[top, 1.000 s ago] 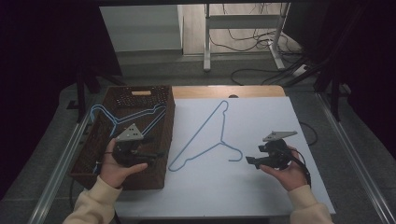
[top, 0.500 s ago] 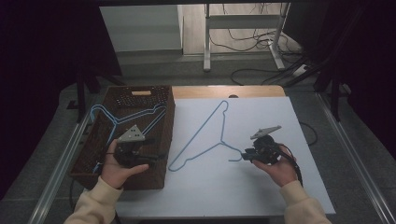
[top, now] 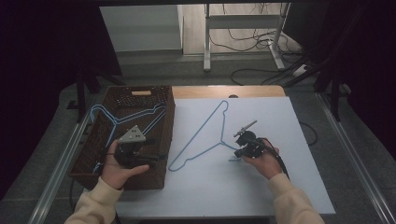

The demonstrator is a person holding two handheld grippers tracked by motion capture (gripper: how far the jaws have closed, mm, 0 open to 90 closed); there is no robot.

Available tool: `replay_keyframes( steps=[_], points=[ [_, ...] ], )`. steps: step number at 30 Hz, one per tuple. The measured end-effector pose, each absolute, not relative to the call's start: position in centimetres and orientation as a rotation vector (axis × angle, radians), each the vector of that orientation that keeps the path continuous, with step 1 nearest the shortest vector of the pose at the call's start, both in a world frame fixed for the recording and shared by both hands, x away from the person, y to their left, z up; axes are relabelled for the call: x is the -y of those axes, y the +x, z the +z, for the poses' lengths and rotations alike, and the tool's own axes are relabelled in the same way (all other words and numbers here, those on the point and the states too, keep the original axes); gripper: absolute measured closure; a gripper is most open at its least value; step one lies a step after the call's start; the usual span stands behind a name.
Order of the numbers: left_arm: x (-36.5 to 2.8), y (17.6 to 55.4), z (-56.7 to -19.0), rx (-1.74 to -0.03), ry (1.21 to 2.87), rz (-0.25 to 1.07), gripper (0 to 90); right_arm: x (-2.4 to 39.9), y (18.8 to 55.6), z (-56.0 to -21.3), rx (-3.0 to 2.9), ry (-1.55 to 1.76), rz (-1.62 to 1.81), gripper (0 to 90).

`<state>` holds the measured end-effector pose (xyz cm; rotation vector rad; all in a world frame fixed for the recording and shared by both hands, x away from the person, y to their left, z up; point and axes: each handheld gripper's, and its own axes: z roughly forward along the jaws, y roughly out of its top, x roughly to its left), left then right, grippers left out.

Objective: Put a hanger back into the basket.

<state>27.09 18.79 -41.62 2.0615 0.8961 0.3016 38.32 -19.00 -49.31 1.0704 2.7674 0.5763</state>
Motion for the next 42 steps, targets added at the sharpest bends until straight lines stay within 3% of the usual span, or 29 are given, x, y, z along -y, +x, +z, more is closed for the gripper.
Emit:
replay_keyframes(
  steps=[10, 28, 33, 37, 42],
  points=[
    [-18.6, 27.0, -41.7, -0.889, 2.069, 0.297, 28.9, 20.1, 37.4, -49.6, -2.785, 1.107, 0.514, 89.9],
    [-18.2, 26.8, -41.7, -0.874, 2.078, 0.288, 28.9, 26.1, 30.1, -49.2, -2.788, 1.195, 0.483, 89.9],
    [-17.9, 26.8, -41.5, -0.866, 2.082, 0.29, 28.8, 26.5, 29.7, -49.1, -2.785, 1.177, 0.491, 89.6],
    [-17.8, 26.9, -41.6, -0.867, 2.084, 0.288, 28.8, 26.0, 30.3, -48.2, -2.75, 1.141, 0.554, 84.0],
    [-17.8, 27.0, -41.7, -0.868, 2.088, 0.285, 28.8, 24.8, 32.0, -47.7, -2.708, 1.07, 0.537, 64.0]
  ],
)
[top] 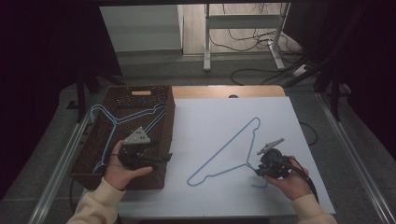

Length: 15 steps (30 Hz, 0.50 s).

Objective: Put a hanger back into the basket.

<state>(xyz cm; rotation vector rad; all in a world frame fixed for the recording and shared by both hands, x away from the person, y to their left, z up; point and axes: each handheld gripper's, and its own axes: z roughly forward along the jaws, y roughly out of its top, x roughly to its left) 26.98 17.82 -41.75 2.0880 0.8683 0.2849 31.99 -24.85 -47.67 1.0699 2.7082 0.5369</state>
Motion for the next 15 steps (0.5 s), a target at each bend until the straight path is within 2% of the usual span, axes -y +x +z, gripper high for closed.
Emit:
replay_keyframes(
  steps=[3, 15],
  points=[
    [-17.8, 27.0, -41.8, -0.868, 2.089, 0.284, 28.8, 24.1, 33.0, -48.0, -2.732, 1.072, 0.503, 63.1],
    [-17.8, 26.9, -41.9, -0.868, 2.089, 0.284, 28.8, 23.3, 34.0, -49.2, -2.783, 1.092, 0.382, 73.7]
  ],
)
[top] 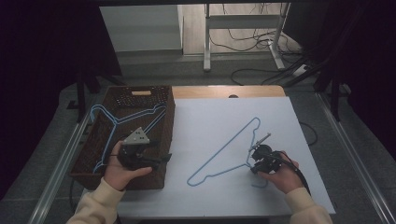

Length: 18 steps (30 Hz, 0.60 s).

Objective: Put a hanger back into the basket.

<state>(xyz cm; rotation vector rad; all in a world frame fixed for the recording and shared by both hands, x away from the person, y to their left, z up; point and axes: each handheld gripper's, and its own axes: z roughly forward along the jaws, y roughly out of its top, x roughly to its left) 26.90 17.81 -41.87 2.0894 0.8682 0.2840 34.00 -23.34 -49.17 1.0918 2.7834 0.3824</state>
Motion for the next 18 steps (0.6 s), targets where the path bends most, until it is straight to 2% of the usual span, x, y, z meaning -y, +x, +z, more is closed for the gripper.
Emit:
replay_keyframes(
  steps=[4, 11, 18],
  points=[
    [-17.4, 26.9, -42.0, -0.858, 2.101, 0.28, 28.8, 23.0, 33.9, -49.2, -2.804, 1.086, 0.367, 84.9],
    [-16.1, 26.8, -41.9, -0.83, 2.117, 0.274, 28.8, 22.7, 33.9, -49.1, -2.818, 1.028, 0.338, 85.8],
    [-12.8, 26.9, -42.0, -0.775, 2.172, 0.251, 29.0, 22.8, 33.5, -47.8, -2.82, 1.025, 0.399, 86.0]
  ],
)
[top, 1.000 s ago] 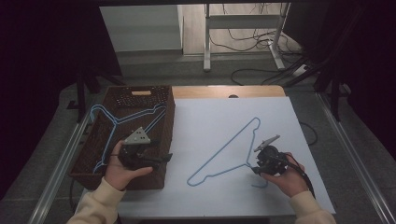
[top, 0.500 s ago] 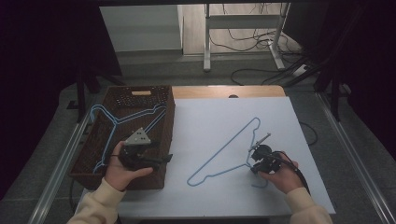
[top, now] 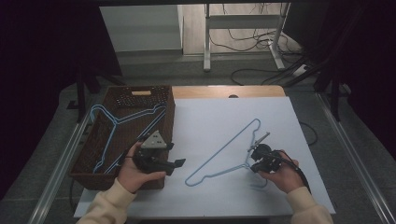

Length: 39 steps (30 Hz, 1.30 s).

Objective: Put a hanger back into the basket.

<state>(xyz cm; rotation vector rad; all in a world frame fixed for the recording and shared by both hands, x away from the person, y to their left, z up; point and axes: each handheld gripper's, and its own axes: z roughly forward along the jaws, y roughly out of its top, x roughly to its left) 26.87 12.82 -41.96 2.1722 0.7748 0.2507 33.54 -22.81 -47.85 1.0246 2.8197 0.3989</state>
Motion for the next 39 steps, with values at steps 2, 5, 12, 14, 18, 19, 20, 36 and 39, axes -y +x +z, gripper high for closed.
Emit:
replay_keyframes(
  steps=[2, 5, 12, 14, 18, 19, 20, 36, 39],
  points=[
    [-11.4, 26.9, -42.1, -0.751, 2.199, 0.241, 29.0, 22.8, 33.5, -47.6, -2.82, 1.017, 0.403, 86.0],
    [-9.3, 27.0, -42.4, -0.715, 2.243, 0.226, 28.9, 22.7, 33.4, -47.4, -2.822, 1.017, 0.41, 86.0],
    [-5.5, 28.3, -43.9, -0.706, 2.303, 0.173, 29.2, 22.6, 33.3, -47.1, -2.825, 1.008, 0.419, 86.0],
    [-4.3, 28.5, -44.6, -0.7, 2.32, 0.151, 29.3, 22.5, 33.3, -47.0, -2.827, 1.009, 0.419, 86.0],
    [-2.3, 29.4, -46.2, -0.701, 2.353, 0.13, 30.4, 22.5, 33.2, -47.0, -2.827, 0.999, 0.417, 86.0],
    [-1.9, 29.6, -46.5, -0.712, 2.354, 0.124, 31.1, 22.5, 33.2, -46.9, -2.829, 1.001, 0.415, 85.9],
    [-1.6, 29.8, -46.8, -0.714, 2.361, 0.119, 31.4, 22.5, 33.2, -46.9, -2.829, 1.005, 0.413, 86.0],
    [1.9, 31.8, -51.2, -0.688, 2.423, 0.05, 48.0, 22.4, 33.1, -46.6, -2.828, 0.997, 0.421, 85.9],
    [2.2, 31.8, -51.4, -0.677, 2.427, 0.049, 56.6, 22.4, 33.0, -46.6, -2.827, 0.998, 0.421, 86.0]
  ],
)
